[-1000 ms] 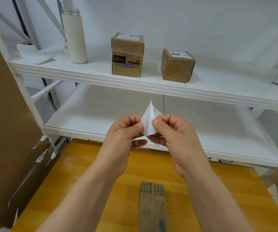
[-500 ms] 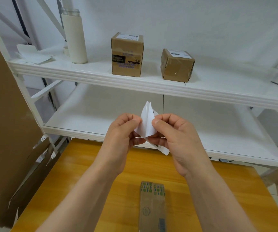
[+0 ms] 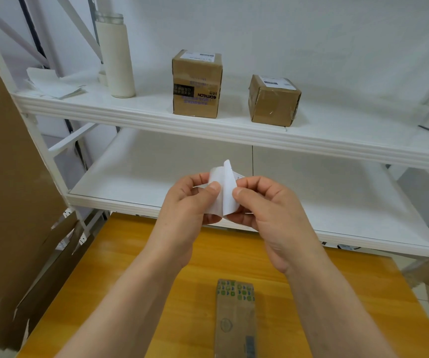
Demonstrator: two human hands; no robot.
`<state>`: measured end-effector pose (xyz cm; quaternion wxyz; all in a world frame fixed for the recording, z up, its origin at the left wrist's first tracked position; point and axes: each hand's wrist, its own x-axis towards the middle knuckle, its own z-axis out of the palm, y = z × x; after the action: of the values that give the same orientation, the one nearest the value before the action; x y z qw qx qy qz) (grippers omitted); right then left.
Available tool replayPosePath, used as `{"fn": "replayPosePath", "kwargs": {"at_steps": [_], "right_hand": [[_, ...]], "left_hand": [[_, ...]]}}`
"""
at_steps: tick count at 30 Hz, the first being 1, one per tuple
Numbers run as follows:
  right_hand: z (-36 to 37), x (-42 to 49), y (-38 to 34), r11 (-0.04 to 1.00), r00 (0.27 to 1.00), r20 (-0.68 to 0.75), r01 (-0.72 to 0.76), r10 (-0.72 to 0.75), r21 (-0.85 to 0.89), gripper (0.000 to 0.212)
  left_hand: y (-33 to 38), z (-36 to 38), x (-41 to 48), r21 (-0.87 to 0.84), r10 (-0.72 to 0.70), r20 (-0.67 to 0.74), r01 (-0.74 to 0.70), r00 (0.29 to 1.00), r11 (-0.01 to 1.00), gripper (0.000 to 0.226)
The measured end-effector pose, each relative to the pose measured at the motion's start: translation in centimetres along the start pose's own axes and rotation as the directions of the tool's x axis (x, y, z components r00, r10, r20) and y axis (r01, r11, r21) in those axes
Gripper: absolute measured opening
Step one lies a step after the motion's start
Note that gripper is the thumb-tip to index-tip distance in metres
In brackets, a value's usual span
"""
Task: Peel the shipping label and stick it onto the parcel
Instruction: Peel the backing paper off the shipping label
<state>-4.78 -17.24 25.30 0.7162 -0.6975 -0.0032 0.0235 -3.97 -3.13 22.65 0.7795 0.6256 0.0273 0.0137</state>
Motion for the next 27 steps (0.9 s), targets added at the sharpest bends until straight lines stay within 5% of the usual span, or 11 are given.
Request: {"fn": "replayPosePath", "kwargs": {"at_steps": [16, 27], "right_hand": [[0.38, 0.44, 0.4, 0.995, 0.998, 0.005, 0.059, -0.059, -0.08, 0.017], [-0.32, 0.36, 0.21, 0.999, 1.0, -0.001, 0.01, -0.01, 0.047, 0.013]], "left_hand": [[0.3, 0.24, -0.47, 0.124, 0.148, -0.012, -0.145, 0.989, 0.982, 0.004], [0.57, -0.34, -0.68, -0.054, -0.011, 0.037, 0.013, 0.999, 0.998, 0.013]]}}
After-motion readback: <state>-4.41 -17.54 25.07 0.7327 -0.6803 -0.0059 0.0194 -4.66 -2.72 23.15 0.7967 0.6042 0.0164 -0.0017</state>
